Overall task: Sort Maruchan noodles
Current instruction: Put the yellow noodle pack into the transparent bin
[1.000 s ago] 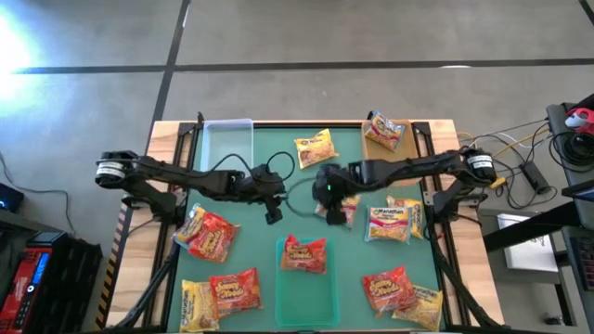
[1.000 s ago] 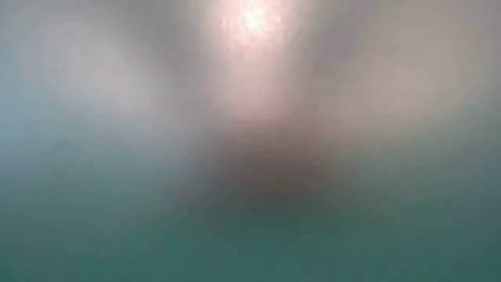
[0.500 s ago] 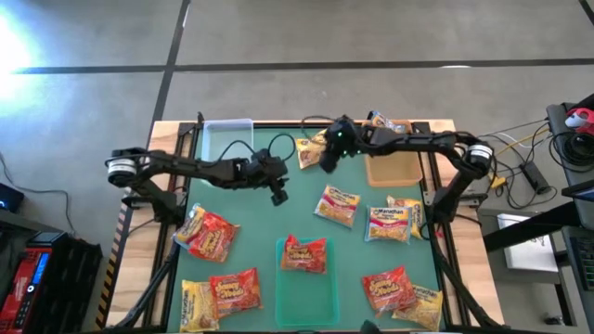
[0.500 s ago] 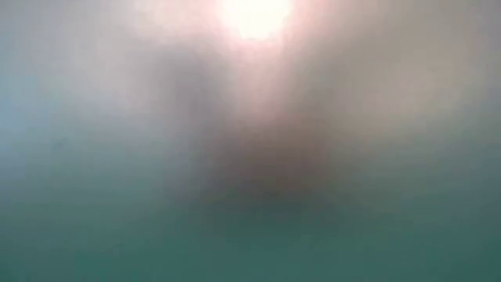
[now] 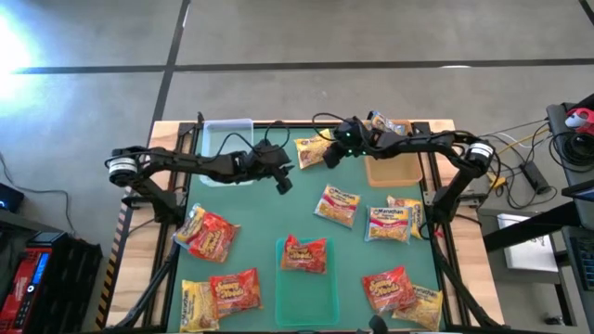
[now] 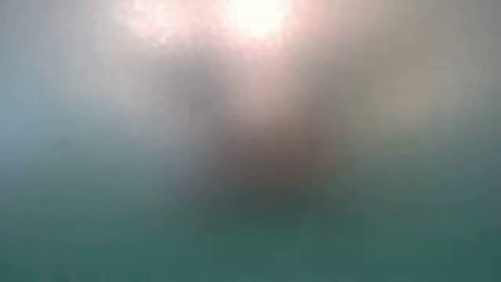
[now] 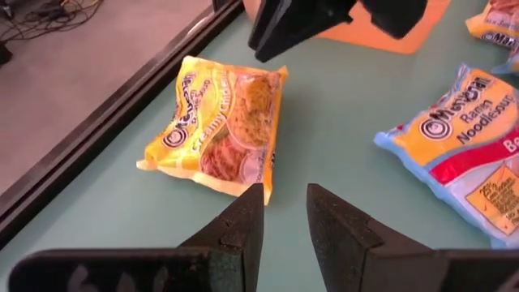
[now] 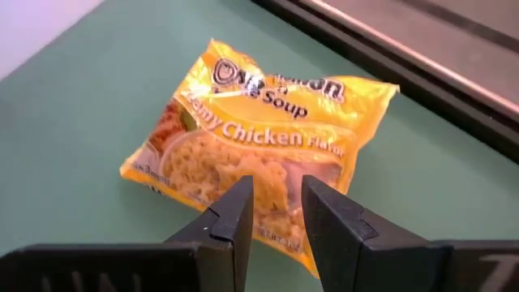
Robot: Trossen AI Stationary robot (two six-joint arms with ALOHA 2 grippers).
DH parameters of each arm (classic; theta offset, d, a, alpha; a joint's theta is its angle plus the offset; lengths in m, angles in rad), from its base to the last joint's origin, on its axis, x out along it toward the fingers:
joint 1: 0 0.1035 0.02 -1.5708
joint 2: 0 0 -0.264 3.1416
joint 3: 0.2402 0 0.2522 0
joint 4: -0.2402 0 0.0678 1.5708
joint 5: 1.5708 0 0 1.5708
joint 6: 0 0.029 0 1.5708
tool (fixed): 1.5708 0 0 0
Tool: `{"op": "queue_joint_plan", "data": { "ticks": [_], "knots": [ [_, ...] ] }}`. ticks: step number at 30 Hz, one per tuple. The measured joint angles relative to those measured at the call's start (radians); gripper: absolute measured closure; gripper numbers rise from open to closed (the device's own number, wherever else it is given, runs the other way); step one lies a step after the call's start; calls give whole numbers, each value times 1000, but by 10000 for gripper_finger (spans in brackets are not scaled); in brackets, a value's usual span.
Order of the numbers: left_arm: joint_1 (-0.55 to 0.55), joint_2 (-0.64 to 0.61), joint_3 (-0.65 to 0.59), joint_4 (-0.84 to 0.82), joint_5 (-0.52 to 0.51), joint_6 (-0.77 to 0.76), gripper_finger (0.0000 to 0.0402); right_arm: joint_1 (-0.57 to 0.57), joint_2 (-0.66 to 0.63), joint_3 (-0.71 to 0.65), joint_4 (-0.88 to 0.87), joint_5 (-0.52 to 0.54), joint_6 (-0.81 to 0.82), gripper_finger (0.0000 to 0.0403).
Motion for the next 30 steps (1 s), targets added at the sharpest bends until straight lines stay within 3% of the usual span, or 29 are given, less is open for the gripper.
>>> {"op": "queue_joint_plan", "data": {
  "ticks": [8,20,25,30],
  "knots": [
    [2,0,0,11,0,-8,322,12,0,-30,136,5,26,307],
    [2,0,0,11,0,-11,322,30,0,-58,189,35,46,307],
    [2,0,0,11,0,-12,322,60,0,-59,190,131,47,307],
    [2,0,0,11,0,-12,322,77,0,-60,194,155,45,307]
  ]
}}
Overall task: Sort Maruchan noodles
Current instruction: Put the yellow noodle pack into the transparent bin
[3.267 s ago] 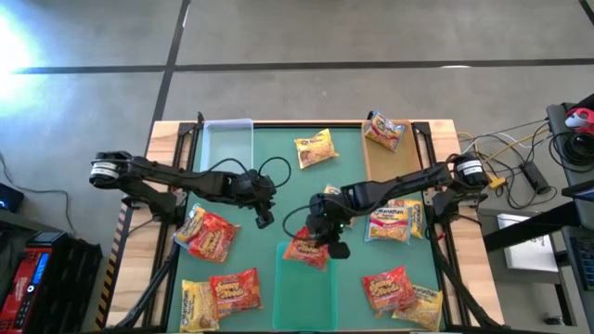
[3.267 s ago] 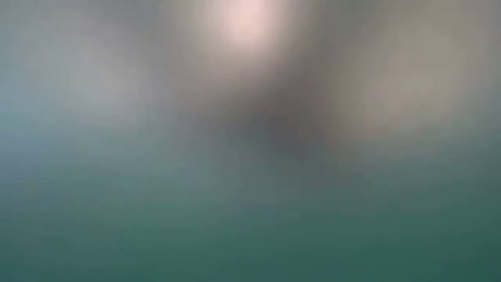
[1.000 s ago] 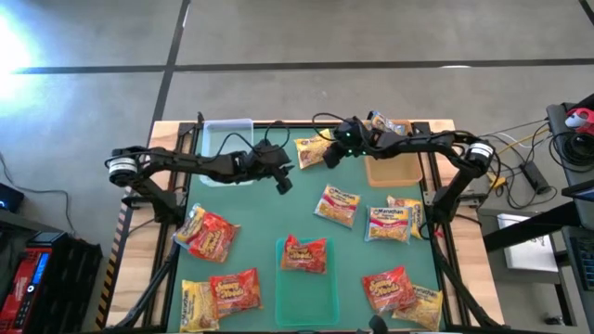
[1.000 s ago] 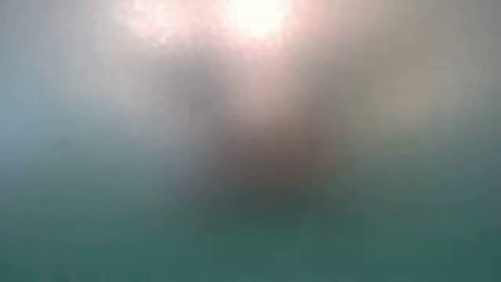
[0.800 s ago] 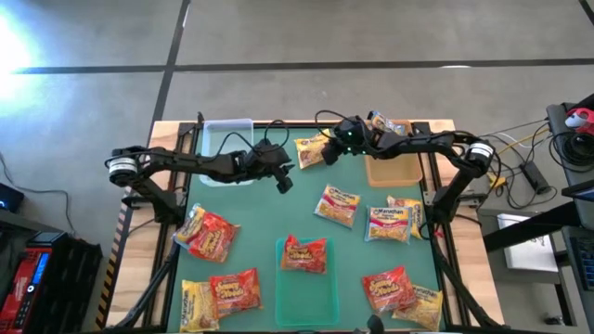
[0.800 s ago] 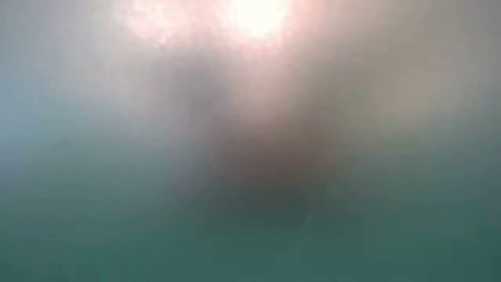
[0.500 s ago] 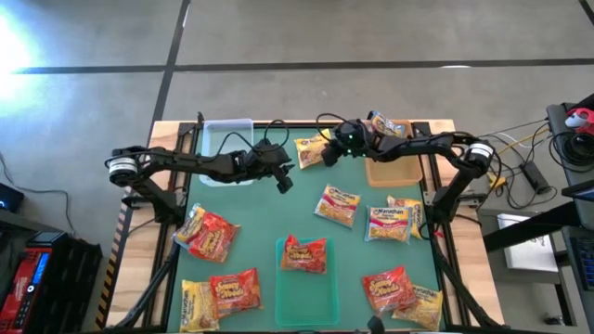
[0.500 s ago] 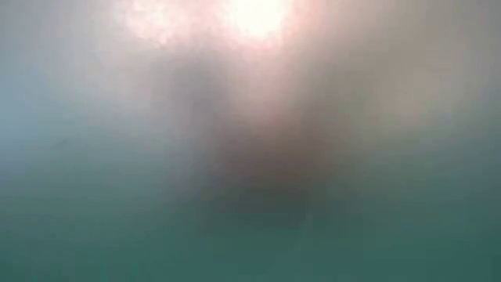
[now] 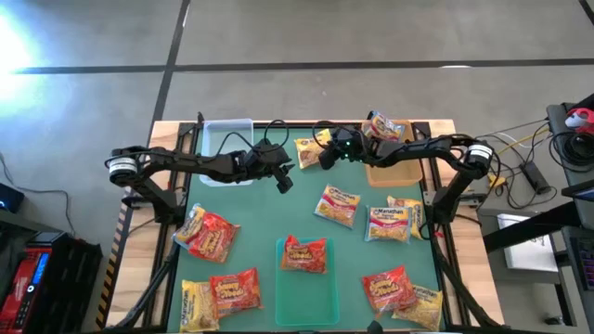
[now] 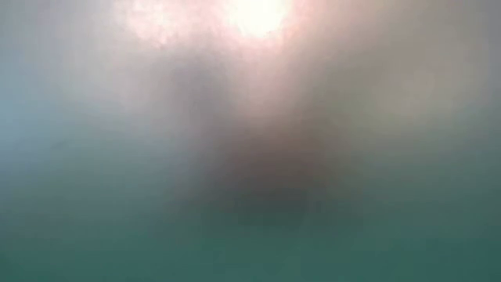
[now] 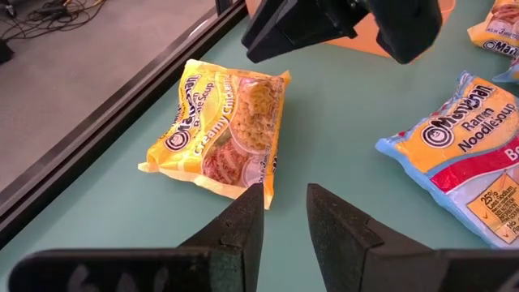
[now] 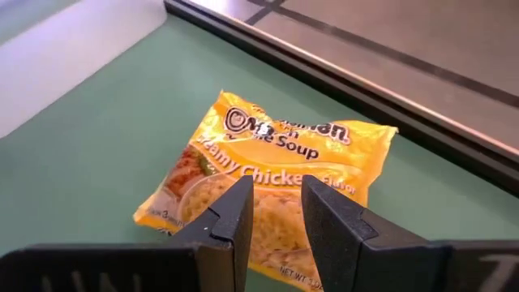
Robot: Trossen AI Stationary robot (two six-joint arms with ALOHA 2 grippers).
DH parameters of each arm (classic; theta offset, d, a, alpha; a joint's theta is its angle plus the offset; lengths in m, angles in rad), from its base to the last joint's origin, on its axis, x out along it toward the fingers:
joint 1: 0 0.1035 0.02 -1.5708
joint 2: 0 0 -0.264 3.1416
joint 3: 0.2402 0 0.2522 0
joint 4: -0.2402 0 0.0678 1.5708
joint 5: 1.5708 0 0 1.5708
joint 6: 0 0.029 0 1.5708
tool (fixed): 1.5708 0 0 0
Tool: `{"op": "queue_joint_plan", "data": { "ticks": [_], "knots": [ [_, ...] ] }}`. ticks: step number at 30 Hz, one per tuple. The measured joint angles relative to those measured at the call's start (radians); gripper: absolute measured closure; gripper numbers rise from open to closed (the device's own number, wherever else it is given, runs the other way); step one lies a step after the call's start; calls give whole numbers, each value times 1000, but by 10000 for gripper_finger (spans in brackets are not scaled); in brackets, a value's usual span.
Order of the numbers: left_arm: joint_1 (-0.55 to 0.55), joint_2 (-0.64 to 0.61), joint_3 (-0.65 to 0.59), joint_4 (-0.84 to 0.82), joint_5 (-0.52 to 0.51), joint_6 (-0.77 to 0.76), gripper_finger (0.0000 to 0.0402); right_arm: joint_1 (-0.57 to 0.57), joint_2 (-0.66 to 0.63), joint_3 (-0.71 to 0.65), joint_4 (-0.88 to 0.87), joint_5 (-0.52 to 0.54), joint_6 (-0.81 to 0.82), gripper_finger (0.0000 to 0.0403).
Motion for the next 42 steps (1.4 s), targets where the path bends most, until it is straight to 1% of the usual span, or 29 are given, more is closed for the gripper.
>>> {"op": "queue_joint_plan", "data": {
  "ticks": [5,12,22,26,31,38,42],
  "knots": [
    [0,0,0,-1,0,0,322,4,18,-3,47,9,16,307],
    [0,0,0,-5,0,0,322,21,140,-4,164,1,51,307],
    [0,0,0,-27,0,3,322,19,179,6,155,-13,52,307],
    [0,0,0,-34,0,3,322,19,182,8,123,-88,47,307],
    [0,0,0,-41,3,3,322,19,183,8,92,-214,-41,307],
    [-1,0,0,-48,131,-21,322,19,170,7,46,-416,-220,307],
    [-2,0,0,-50,142,-23,322,20,143,3,-49,-485,-323,307]
  ]
}}
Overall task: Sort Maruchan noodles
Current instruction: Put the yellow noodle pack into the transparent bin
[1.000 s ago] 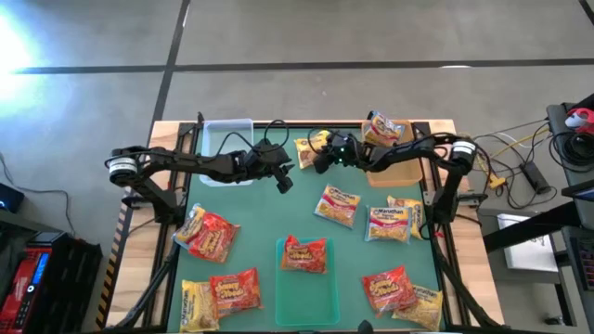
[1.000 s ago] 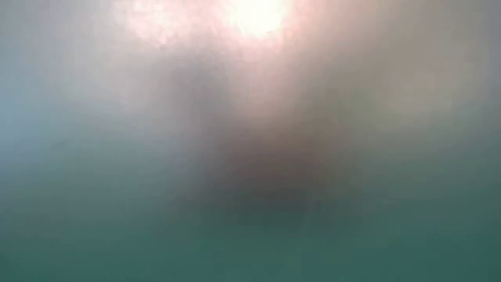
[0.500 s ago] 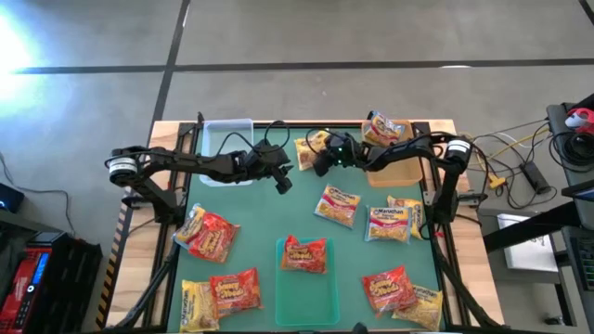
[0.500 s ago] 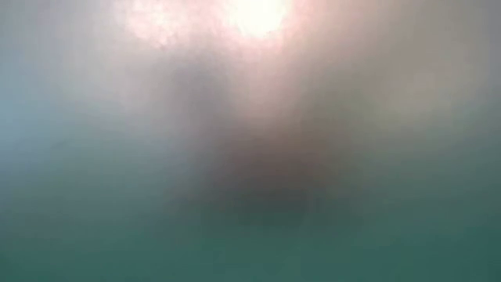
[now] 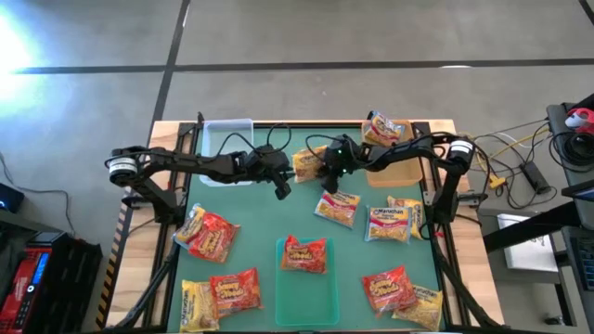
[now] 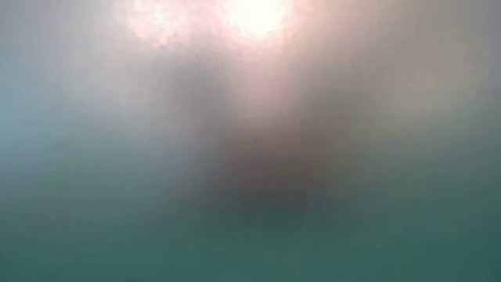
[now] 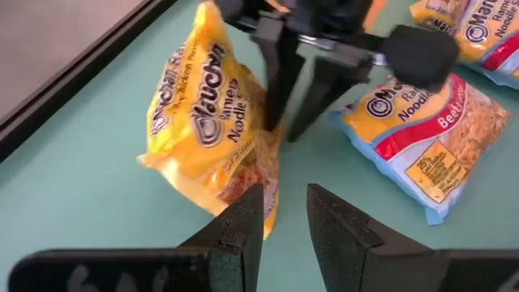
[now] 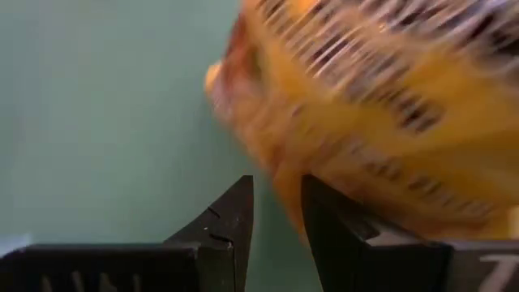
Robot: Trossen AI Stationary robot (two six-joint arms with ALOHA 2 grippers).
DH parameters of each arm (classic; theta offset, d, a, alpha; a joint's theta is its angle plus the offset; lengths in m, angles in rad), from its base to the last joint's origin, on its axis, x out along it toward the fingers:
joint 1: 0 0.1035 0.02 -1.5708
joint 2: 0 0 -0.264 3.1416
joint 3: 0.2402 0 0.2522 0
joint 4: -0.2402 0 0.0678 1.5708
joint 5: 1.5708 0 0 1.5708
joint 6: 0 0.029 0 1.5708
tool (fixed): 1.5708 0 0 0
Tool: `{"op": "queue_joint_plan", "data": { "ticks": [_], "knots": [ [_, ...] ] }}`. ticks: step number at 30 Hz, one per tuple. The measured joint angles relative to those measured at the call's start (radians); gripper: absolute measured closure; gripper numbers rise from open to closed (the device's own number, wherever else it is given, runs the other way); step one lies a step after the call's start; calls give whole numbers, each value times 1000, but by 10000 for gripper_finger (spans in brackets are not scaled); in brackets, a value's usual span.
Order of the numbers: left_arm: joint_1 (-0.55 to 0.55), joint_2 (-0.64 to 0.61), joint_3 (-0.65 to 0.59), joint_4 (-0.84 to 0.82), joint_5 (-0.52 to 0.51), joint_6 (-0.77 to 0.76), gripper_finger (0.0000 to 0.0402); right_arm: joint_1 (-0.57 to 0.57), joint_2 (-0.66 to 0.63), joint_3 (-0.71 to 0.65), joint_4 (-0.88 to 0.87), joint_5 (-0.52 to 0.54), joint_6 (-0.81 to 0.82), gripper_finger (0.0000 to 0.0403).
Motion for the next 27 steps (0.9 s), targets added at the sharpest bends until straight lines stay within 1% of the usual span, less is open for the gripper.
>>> {"op": "queue_joint_plan", "data": {
  "ticks": [4,6,9,12,15,16,18,20,22,25,27],
  "knots": [
    [1,0,0,-19,0,0,322,0,-31,0,-99,-15,-88,307],
    [0,0,0,-24,0,-10,322,0,-39,0,-144,-13,-106,307],
    [0,0,0,-26,0,-18,322,0,-58,0,-161,-13,-93,307],
    [0,0,0,-26,0,-18,322,6,-79,0,-124,-13,4,307],
    [1,0,0,-26,-1,-18,322,8,-82,0,-14,-9,221,307],
    [1,0,0,-26,-1,-18,322,9,-76,0,32,3,292,307],
    [1,0,0,-25,-2,-18,322,20,-57,0,117,87,377,307],
    [1,0,0,-23,-2,-18,322,41,-27,1,164,203,406,307],
    [1,0,0,-23,-2,-21,322,59,1,10,172,285,417,307],
    [1,0,0,-24,-2,-26,322,70,27,34,177,325,436,308],
    [2,0,0,-24,-3,-26,322,76,40,53,193,334,437,308]
  ]
}}
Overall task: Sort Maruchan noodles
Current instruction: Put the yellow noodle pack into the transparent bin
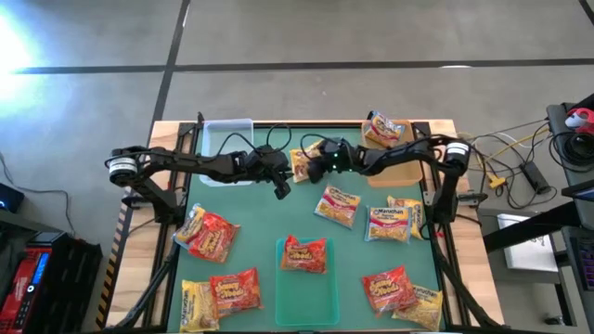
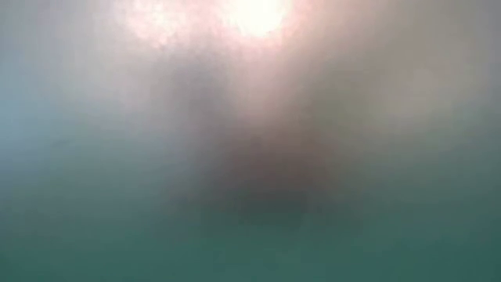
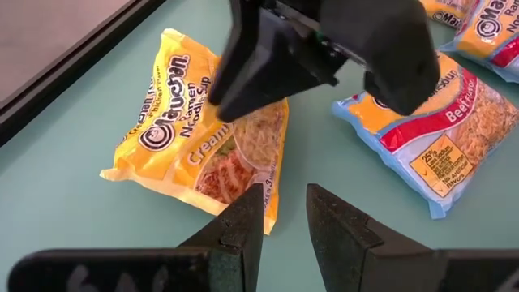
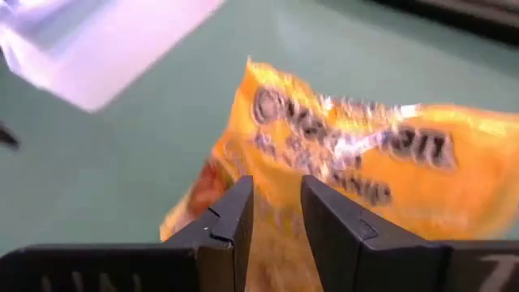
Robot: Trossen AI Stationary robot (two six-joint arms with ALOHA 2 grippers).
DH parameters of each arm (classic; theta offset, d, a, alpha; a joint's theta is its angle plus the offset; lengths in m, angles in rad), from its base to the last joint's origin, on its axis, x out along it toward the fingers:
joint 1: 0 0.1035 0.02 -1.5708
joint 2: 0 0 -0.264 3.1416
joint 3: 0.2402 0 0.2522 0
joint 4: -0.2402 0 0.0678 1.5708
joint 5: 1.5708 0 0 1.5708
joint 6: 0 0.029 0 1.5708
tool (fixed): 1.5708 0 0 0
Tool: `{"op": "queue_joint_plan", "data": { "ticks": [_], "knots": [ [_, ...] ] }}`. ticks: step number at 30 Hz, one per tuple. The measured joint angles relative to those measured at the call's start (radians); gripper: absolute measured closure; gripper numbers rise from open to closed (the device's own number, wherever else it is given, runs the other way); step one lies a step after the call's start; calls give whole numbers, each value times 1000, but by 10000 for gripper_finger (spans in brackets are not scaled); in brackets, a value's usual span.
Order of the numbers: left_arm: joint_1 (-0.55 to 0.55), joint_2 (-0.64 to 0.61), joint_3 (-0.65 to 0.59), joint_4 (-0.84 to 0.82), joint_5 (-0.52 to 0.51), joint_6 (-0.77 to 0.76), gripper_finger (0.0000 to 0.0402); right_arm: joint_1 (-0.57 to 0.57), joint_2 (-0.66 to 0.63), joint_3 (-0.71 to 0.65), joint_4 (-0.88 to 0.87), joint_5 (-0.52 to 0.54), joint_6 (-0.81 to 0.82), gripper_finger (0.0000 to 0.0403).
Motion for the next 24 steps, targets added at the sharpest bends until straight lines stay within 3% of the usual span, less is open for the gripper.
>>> {"op": "queue_joint_plan", "data": {
  "ticks": [6,11,18,24],
  "knots": [
    [1,0,0,-4,0,1,322,12,29,40,-85,-7,-131,308],
    [1,0,0,-9,0,7,322,13,29,45,-176,-18,-420,309],
    [1,0,0,-19,0,8,321,13,16,45,-324,-121,-745,320],
    [1,9,0,9,-3,45,287,13,-27,41,-403,-158,-875,329]
  ]
}}
